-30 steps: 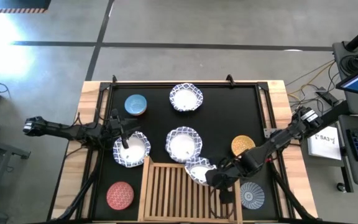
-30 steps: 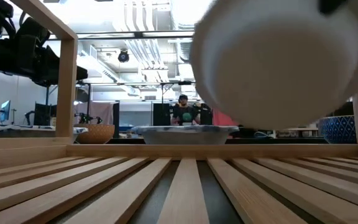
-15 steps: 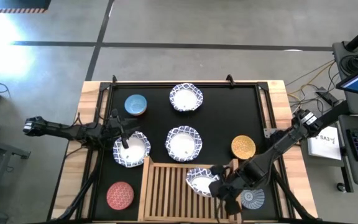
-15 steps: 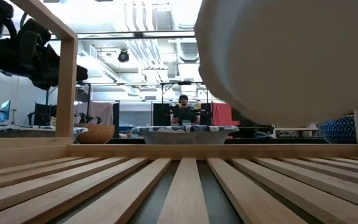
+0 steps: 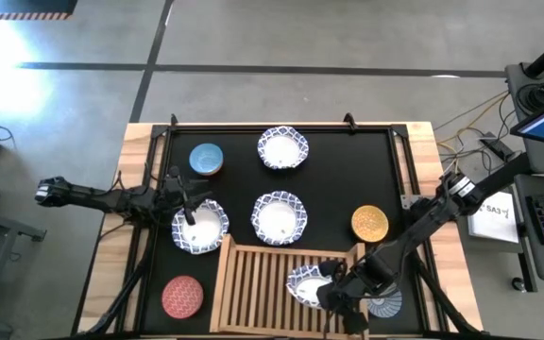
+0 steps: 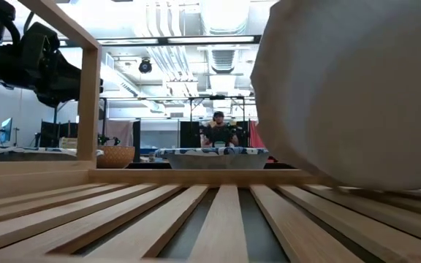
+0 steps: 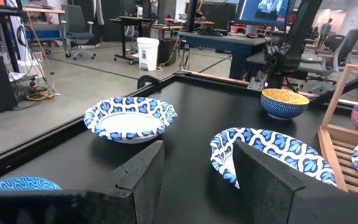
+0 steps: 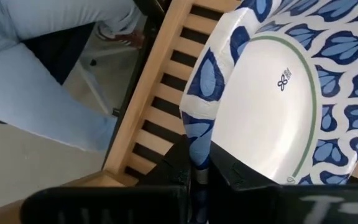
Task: Place and stack bowls onto a shelf
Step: Put the white patterned bowl on the shelf, then stack the white patterned bowl on top of the white patterned bowl on the shelf
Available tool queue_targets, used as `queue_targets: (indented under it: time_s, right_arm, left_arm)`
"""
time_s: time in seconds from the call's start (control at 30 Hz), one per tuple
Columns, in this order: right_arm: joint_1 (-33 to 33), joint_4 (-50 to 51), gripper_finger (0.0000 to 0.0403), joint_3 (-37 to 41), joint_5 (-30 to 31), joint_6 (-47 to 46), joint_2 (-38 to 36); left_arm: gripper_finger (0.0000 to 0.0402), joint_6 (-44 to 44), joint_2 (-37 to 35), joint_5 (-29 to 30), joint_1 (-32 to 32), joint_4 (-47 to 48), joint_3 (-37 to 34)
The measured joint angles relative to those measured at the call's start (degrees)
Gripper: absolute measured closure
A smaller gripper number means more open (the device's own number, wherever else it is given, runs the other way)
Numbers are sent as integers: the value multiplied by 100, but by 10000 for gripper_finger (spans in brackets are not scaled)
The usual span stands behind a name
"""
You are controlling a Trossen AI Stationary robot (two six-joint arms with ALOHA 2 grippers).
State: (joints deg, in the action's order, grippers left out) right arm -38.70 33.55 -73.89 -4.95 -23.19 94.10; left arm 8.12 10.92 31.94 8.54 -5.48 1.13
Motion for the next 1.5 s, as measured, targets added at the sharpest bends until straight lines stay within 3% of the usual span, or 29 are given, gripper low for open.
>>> queue_targets:
  time_s: [0.57, 0.77, 0.93, 1.23, 1.4, 1.5]
  right_arm:
    - [35, 320, 278, -242, 13, 71, -259]
    - [42, 883, 280, -759, 72, 87, -259]
    - [214, 1166, 291, -1105, 627, 80, -259]
    - [1225, 1621, 294, -1215, 700, 219, -279]
    - [1797, 2209, 283, -1215, 608, 517, -335]
    - [2062, 2426, 279, -1215, 606, 707, -373]
  left_arm:
    - [225, -8, 0, 0, 0, -1, 0]
    - [225, -8, 0, 0, 0, -2, 0]
    - [225, -8, 0, 0, 0, -4, 0]
    - [225, 734, 0, 52, 0, -454, 0]
    - [225, 743, 0, 53, -1, -933, 5]
    - [225, 748, 51, 48, 0, -718, 199]
